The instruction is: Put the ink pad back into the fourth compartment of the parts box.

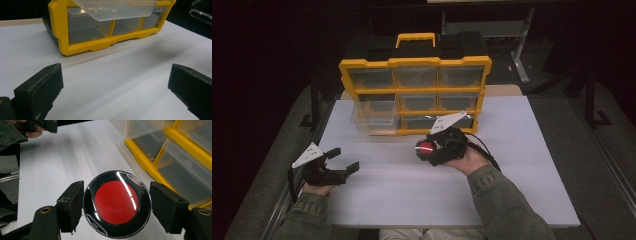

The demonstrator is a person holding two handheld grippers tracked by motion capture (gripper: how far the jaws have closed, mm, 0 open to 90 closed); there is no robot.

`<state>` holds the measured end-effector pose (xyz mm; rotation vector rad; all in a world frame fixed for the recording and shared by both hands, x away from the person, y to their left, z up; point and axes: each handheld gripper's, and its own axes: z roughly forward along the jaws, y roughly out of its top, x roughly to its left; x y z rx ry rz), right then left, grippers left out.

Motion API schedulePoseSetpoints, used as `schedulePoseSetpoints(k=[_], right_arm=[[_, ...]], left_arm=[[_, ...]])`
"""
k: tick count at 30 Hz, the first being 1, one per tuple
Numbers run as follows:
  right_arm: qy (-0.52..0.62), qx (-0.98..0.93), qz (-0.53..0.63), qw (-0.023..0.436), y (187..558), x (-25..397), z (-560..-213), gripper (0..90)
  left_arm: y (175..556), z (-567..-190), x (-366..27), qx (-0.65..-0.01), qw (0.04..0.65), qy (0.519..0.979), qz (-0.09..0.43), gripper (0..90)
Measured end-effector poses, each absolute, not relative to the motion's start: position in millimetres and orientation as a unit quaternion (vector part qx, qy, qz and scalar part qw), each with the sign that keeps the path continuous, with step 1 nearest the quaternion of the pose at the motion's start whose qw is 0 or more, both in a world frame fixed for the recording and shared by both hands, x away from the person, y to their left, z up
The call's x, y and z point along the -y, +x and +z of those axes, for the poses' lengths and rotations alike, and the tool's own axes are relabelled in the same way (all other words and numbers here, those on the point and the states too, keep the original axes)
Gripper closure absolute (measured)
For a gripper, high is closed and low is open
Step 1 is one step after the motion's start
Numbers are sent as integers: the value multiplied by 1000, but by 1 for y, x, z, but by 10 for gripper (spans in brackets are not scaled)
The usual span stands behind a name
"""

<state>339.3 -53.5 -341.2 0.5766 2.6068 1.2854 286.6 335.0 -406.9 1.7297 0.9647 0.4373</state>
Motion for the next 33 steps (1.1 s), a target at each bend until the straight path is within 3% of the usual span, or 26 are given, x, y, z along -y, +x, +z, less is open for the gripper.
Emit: schedulePoseSetpoints(k=[33], right_arm=[[162, -879, 437, 98, 372, 12, -290, 289]], left_arm=[[287, -407, -335, -403, 529, 725, 181, 0]])
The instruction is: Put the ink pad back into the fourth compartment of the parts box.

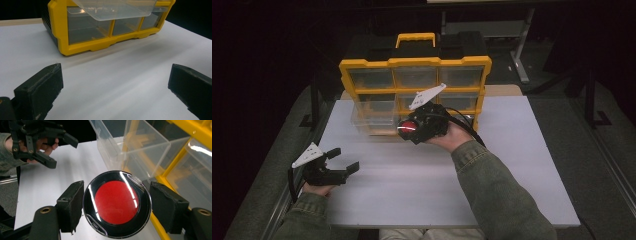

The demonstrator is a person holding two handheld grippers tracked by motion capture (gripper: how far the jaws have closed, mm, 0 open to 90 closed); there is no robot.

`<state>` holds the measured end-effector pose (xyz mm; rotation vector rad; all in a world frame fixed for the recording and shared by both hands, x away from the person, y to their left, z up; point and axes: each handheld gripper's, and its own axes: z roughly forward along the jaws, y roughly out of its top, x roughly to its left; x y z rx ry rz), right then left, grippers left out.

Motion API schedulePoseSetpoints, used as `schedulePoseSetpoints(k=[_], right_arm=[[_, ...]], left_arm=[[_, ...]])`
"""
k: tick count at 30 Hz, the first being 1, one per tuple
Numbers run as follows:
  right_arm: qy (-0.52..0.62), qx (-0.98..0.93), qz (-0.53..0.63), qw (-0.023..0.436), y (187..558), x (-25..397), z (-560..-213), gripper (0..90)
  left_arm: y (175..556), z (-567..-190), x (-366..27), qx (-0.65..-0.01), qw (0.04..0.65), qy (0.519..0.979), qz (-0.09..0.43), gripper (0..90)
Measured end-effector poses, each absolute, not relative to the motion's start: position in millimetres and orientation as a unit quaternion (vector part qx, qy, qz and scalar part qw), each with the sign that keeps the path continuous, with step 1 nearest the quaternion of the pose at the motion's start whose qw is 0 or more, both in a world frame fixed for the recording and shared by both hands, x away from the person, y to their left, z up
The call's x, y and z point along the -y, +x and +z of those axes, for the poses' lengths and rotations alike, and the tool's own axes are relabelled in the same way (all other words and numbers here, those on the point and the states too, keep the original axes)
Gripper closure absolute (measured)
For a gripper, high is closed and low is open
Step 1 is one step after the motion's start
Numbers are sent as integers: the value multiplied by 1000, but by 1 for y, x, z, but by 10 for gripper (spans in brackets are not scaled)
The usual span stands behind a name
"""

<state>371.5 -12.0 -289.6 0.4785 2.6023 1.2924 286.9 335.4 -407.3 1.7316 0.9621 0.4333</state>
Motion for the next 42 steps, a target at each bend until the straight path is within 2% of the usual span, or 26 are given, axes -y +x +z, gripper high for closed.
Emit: schedulePoseSetpoints(k=[42], right_arm=[[150, -887, 420, 121, 412, -44, -243, 289]], left_arm=[[288, -408, -335, -402, 530, 725, 178, 0]])
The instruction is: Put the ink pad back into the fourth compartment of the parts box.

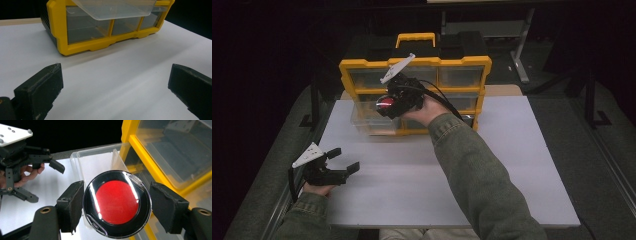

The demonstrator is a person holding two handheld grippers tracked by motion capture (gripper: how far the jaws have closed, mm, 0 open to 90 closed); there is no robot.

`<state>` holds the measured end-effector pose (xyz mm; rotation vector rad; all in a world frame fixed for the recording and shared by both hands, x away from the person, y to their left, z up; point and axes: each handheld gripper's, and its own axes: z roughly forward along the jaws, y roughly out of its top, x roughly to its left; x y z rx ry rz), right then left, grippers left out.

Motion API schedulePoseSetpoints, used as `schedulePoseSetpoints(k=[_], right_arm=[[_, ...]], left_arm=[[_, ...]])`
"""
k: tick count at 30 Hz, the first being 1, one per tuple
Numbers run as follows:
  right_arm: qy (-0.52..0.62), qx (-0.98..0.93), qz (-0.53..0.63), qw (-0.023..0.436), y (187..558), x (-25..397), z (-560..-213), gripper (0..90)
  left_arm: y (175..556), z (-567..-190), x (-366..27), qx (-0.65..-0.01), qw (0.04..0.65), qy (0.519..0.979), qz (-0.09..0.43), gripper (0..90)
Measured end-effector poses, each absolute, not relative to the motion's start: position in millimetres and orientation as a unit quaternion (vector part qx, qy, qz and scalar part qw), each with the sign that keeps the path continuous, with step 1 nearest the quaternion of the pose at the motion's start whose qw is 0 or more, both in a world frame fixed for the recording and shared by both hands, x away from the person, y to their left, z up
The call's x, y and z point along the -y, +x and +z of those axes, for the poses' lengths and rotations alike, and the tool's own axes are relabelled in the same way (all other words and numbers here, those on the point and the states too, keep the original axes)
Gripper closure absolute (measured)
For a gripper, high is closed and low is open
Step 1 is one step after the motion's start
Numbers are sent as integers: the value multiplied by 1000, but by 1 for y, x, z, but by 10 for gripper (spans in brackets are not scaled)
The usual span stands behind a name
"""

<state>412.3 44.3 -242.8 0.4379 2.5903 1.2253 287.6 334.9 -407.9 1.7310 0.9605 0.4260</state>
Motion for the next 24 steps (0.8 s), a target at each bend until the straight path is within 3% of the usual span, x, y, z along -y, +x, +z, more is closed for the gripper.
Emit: schedulePoseSetpoints(k=[24], right_arm=[[136, -899, 402, 112, 431, -94, -242, 288]], left_arm=[[289, -409, -334, -400, 530, 727, 175, 0]])
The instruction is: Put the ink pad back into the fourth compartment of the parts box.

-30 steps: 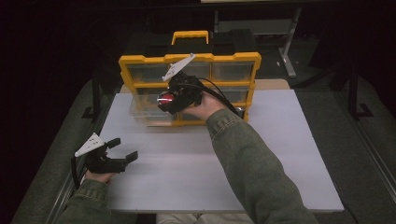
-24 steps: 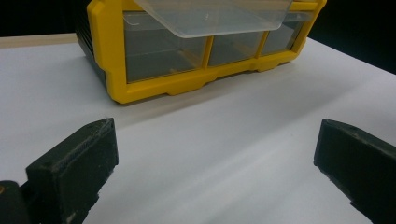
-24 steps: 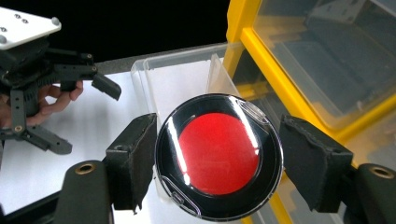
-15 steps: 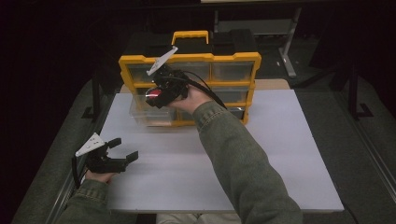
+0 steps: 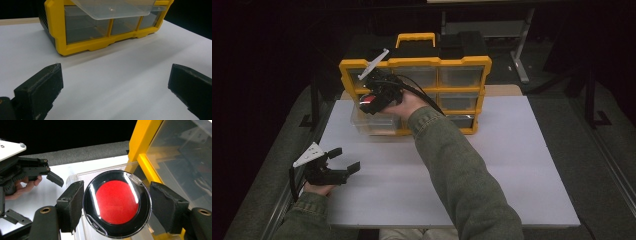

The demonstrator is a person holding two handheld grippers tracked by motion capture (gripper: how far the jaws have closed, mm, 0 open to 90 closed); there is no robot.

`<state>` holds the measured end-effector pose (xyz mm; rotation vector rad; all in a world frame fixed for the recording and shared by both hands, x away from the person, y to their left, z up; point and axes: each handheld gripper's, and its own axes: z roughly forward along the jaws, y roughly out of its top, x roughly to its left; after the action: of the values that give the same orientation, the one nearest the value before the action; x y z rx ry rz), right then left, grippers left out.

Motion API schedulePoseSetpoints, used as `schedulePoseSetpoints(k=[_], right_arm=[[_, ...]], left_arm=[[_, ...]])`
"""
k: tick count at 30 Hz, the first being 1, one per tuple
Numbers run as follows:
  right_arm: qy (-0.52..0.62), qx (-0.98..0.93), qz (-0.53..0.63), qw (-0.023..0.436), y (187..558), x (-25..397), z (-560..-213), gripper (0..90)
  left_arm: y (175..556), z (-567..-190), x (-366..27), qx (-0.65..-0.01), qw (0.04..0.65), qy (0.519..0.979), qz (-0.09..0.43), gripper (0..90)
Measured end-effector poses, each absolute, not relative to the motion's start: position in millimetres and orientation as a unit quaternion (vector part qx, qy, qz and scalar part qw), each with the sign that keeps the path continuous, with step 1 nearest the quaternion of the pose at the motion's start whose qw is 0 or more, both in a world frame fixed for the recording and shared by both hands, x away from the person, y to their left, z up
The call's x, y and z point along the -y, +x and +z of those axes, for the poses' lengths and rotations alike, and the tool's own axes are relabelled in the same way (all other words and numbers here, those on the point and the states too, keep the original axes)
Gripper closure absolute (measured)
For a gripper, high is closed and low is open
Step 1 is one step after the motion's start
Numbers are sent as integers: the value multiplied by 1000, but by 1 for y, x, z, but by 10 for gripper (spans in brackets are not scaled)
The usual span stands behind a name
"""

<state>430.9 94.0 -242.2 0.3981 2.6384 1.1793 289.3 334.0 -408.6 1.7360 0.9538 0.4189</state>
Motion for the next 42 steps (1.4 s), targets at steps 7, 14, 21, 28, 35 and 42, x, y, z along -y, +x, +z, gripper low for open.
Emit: schedulePoseSetpoints(k=[7, 14, 21, 28, 35, 42], right_arm=[[148, -907, 381, 104, 435, -98, -248, 210], [140, -907, 383, 101, 429, -91, -241, 42], [141, -904, 388, 109, 420, -78, -238, 0], [145, -900, 397, 112, 414, -64, -237, 0], [152, -894, 405, 118, 408, -44, -239, 0], [159, -889, 414, 120, 404, -27, -240, 0]], left_arm=[[289, -409, -334, -401, 531, 726, 174, 0], [289, -409, -334, -400, 530, 727, 174, 0], [289, -409, -334, -400, 530, 727, 174, 0], [289, -409, -334, -400, 526, 730, 174, 0], [289, -409, -334, -401, 526, 730, 174, 0], [289, -409, -334, -402, 525, 730, 174, 0]])
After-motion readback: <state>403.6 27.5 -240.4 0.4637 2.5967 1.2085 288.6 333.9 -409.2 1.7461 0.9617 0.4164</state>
